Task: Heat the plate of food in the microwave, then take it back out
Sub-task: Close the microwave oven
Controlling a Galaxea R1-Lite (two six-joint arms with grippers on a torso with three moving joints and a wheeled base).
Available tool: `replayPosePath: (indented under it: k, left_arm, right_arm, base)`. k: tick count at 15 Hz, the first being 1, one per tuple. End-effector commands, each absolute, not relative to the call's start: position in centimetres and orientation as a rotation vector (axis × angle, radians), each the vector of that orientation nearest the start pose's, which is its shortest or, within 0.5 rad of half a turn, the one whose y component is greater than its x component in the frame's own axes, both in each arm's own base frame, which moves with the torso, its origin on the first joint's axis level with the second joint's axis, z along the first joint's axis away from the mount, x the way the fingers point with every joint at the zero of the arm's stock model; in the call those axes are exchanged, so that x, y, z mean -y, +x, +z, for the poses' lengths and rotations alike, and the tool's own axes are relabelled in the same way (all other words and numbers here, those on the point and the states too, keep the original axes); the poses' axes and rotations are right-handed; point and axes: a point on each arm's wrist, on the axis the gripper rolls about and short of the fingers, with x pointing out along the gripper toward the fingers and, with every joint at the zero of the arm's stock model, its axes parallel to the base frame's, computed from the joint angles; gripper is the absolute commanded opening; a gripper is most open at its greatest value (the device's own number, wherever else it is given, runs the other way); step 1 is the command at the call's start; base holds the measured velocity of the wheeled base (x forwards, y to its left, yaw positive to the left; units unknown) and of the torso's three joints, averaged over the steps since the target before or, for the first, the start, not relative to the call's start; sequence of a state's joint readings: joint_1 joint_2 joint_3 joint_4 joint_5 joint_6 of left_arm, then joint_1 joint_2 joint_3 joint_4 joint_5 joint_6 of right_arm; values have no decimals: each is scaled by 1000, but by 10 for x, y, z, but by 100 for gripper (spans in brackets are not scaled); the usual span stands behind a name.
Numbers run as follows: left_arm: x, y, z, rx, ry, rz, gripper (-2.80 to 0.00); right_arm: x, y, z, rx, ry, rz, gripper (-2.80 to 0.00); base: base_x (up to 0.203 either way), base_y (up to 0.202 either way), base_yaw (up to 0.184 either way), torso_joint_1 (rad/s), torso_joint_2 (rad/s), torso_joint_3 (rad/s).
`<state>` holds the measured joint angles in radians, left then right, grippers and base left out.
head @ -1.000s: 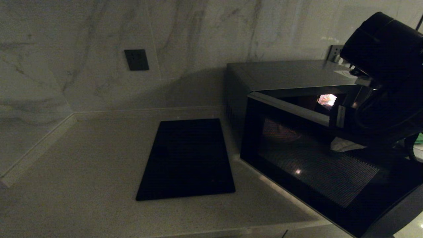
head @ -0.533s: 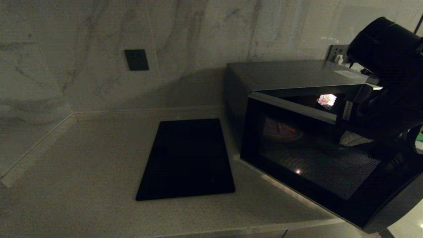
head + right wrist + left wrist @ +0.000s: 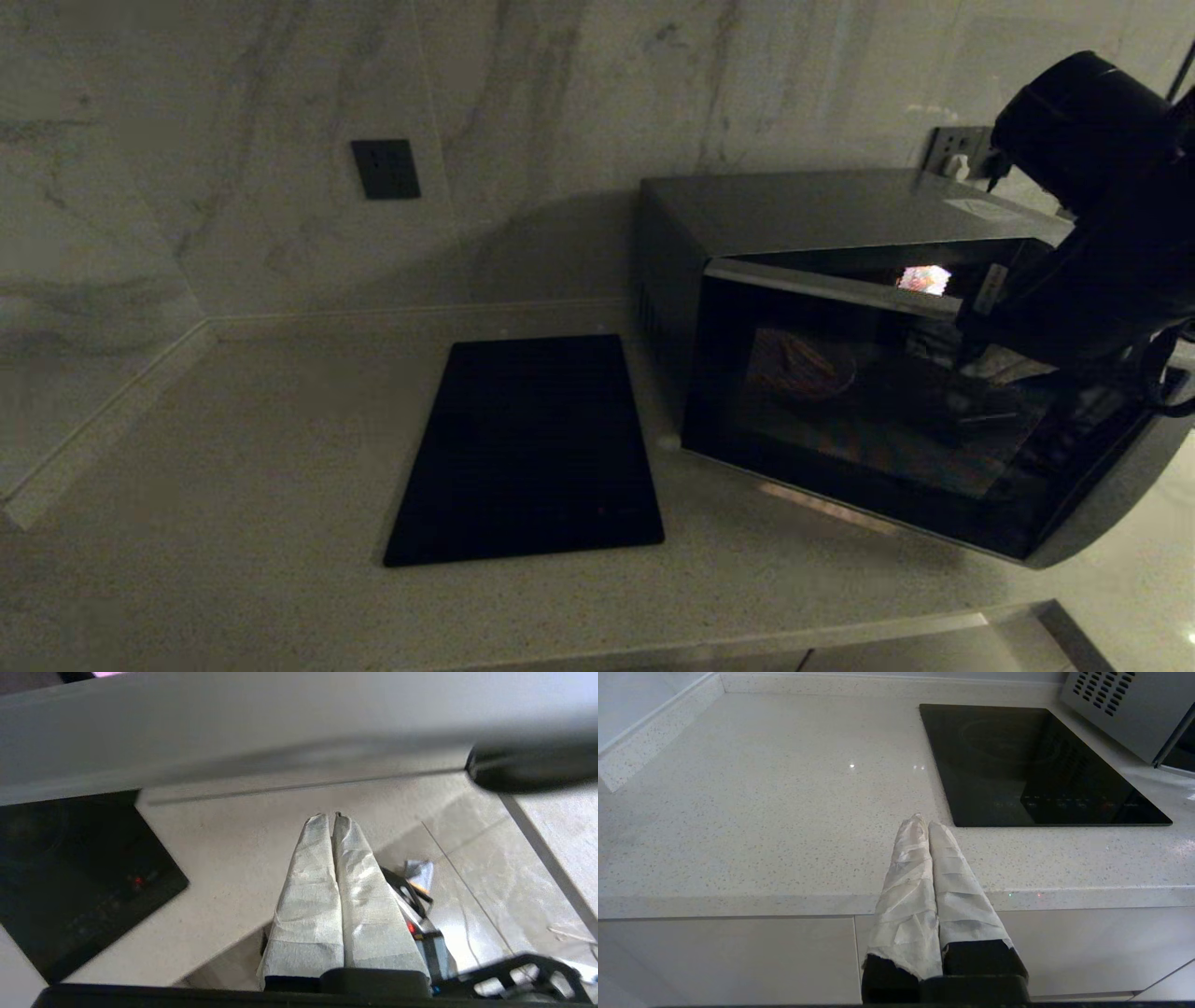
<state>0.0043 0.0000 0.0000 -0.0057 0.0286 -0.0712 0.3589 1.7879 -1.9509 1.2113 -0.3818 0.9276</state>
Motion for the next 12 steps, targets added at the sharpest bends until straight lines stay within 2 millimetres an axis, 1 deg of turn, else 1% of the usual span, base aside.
replayPosePath:
  k: [1,2,4,7,9,12]
  left_arm:
    - [-1,-23,76,6,-72,34,-280]
    - [-1,-23,76,6,-72,34,-280]
    - [-1,-23,76,6,-73,34,-280]
    - [-1,-23,76,6,-72,34,-280]
    - [-1,-23,76,6,-72,34,-280]
    - [-1,-23,76,6,-73,34,-280]
  right_arm:
    - [-84,268,306,-859,486,-480,-280]
    - [-80,272,304,-856,484,-490,-280]
    - [-67,288,299,-832,500,-528,-280]
    - [-43,308,295,-777,522,-576,-280]
    - [-33,316,295,-738,537,-585,-280]
    - [-25,326,296,-673,568,-586,-280]
  base:
    - [0,0,0,0,0,0]
    - [0,0,0,0,0,0]
    - [0,0,0,0,0,0]
    - [0,0,0,0,0,0]
    - [0,0,0,0,0,0]
    - [0,0,0,0,0,0]
